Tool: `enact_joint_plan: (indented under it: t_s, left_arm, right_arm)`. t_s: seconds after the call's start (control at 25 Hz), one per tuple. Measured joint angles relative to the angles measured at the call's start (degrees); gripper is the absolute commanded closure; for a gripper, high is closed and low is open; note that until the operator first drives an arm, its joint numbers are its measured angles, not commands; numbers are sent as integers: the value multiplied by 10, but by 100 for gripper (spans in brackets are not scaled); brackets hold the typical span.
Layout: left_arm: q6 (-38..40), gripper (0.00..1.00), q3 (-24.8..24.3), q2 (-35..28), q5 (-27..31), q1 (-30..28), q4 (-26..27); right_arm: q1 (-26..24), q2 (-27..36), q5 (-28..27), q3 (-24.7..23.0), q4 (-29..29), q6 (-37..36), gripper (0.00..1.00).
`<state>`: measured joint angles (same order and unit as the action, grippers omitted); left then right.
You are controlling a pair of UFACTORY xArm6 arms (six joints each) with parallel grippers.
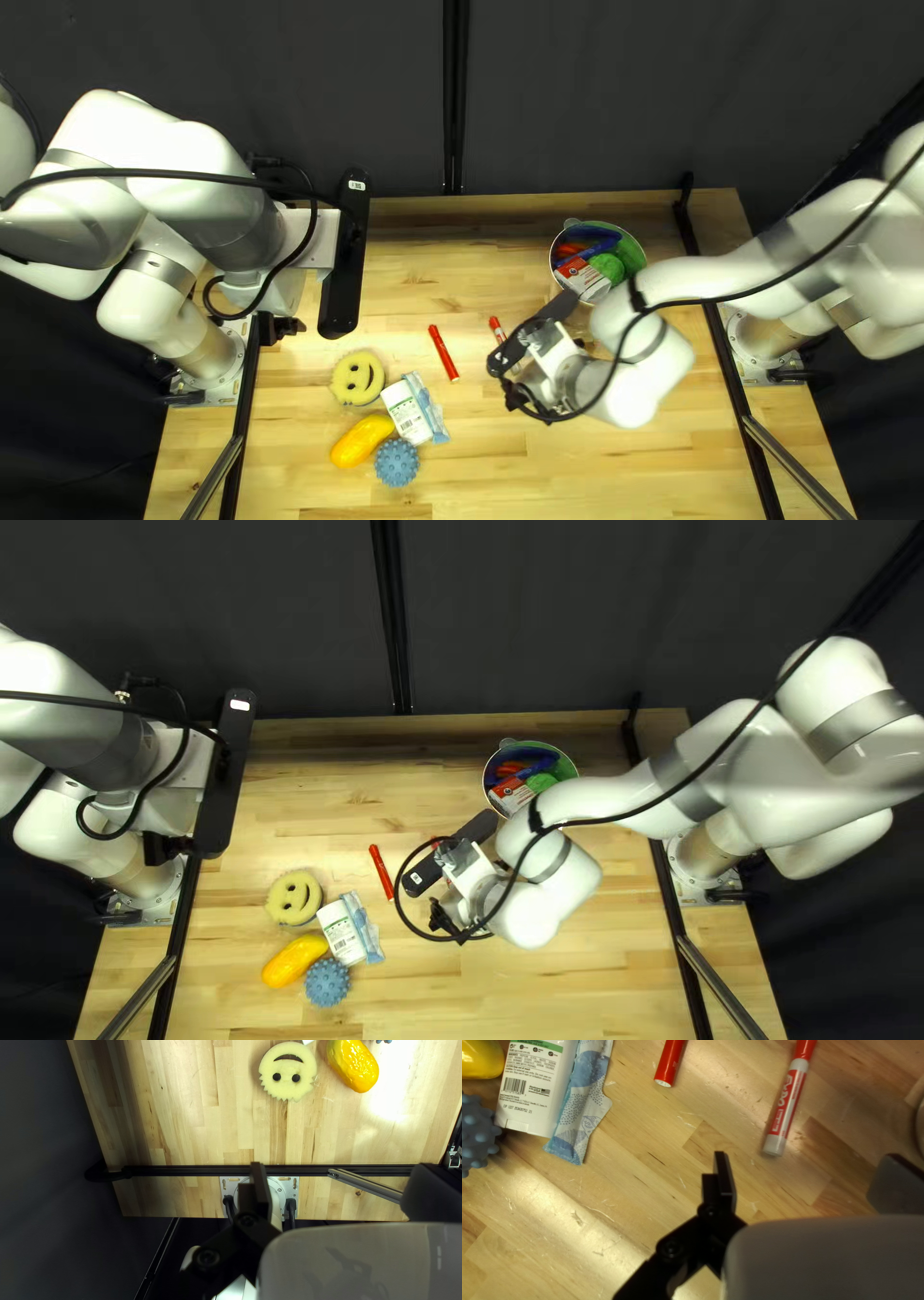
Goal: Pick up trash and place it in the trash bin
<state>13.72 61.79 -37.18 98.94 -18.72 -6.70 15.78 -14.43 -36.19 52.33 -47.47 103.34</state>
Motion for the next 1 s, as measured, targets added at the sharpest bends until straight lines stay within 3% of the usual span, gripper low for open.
enact_joint_plan:
  t_s: [0.8,0.88,0.92,0.96,1.0]
  left_arm:
    - [0,0,0,0,0,0,0]
    - [0,0,0,0,0,0,0]
    - [0,0,0,0,0,0,0]
    - [0,0,0,0,0,0,0]
    - [0,0,0,0,0,0,0]
  right_arm:
    - [-47,-38,54,-15,10,-24,3]
    - [-49,-40,53,-13,12,-24,29]
    - [-49,-41,52,-12,13,-25,33]
    - [-50,-43,52,-11,15,-25,56]
    - [-51,-44,51,-10,16,-26,89]
